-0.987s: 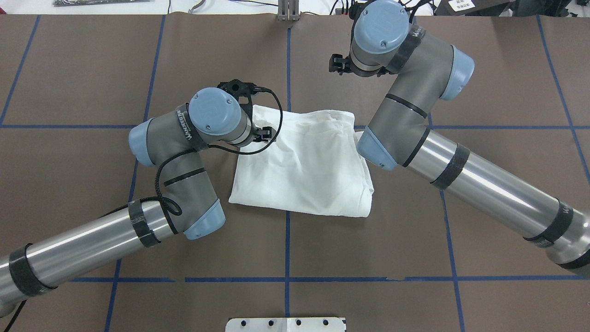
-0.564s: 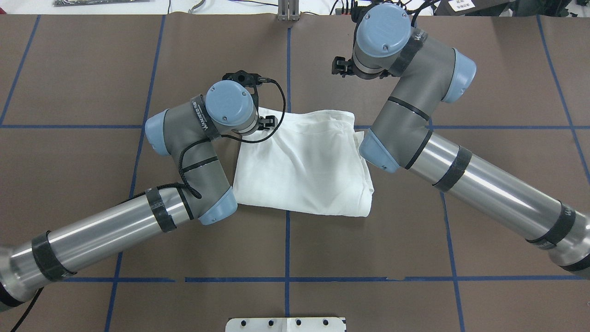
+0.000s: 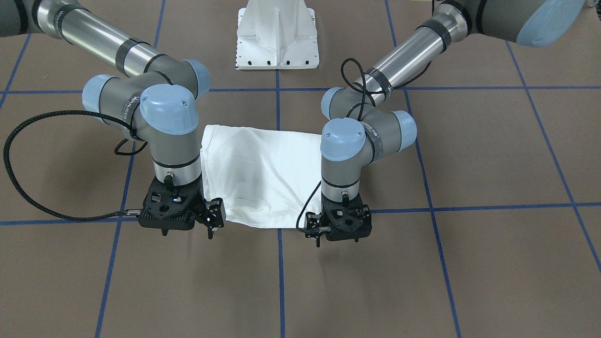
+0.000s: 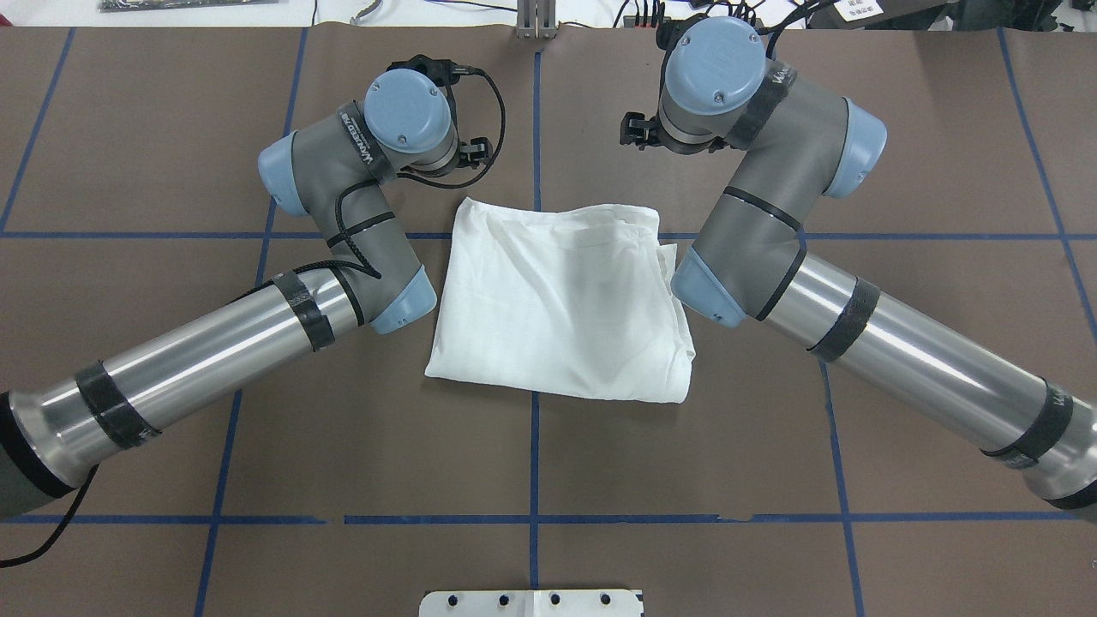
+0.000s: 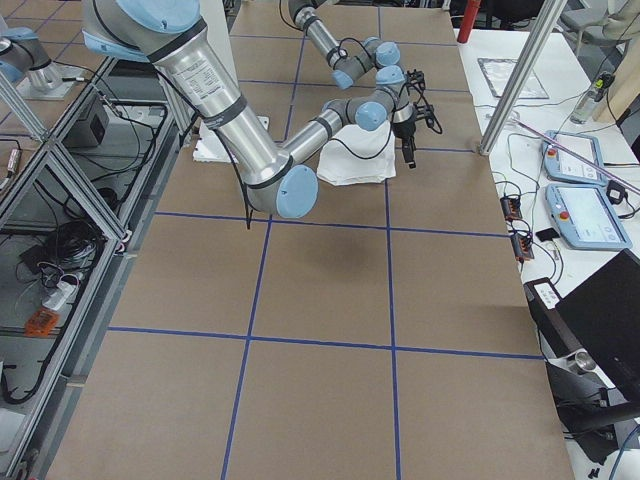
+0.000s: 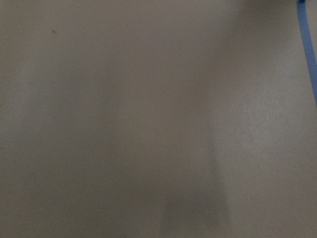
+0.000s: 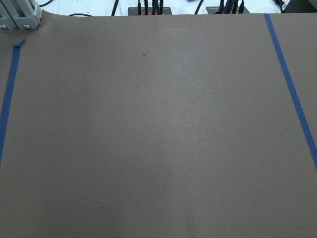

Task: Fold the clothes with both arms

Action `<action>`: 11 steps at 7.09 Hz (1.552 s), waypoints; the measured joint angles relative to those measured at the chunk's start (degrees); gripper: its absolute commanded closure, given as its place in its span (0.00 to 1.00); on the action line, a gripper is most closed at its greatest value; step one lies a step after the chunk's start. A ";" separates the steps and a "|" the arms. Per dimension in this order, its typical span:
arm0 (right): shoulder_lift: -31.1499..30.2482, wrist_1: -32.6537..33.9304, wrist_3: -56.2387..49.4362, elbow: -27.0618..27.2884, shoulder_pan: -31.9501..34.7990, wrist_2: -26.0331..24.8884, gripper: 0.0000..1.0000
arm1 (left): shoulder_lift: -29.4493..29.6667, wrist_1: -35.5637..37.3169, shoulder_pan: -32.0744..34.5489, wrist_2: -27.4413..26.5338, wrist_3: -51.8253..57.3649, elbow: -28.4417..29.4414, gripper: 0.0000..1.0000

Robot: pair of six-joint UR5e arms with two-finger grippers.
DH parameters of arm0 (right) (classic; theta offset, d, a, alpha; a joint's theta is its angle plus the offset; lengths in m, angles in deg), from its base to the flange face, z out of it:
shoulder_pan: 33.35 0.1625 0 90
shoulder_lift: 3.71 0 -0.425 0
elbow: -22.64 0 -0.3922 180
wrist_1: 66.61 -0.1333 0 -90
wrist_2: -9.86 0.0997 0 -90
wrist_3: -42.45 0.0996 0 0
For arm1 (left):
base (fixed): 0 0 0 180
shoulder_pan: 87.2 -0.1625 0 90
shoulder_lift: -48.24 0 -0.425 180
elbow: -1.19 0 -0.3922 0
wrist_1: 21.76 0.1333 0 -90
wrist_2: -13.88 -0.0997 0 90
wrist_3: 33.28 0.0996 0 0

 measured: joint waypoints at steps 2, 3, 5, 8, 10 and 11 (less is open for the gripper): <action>-0.23 -0.01 -0.47 0.10 0.20 1.46 0.00 | -2.52 3.82 0.85 2.20 2.85 -7.58 0.00; -0.86 0.00 -1.79 0.45 1.13 4.82 0.00 | -6.54 8.88 1.20 3.26 6.50 -16.56 0.00; -5.96 0.42 -7.38 5.04 5.89 13.79 0.00 | -16.52 20.05 3.84 4.94 16.14 -37.01 0.00; -16.67 0.82 -25.98 9.57 17.98 26.03 0.00 | -29.14 26.36 15.58 14.84 36.37 -50.44 0.00; -23.47 0.86 -36.64 9.84 25.35 30.95 0.00 | -38.04 26.28 23.20 20.75 44.07 -50.99 0.00; -27.10 0.87 -42.76 9.78 28.59 31.88 0.00 | -41.32 26.21 25.04 21.58 44.87 -50.02 0.00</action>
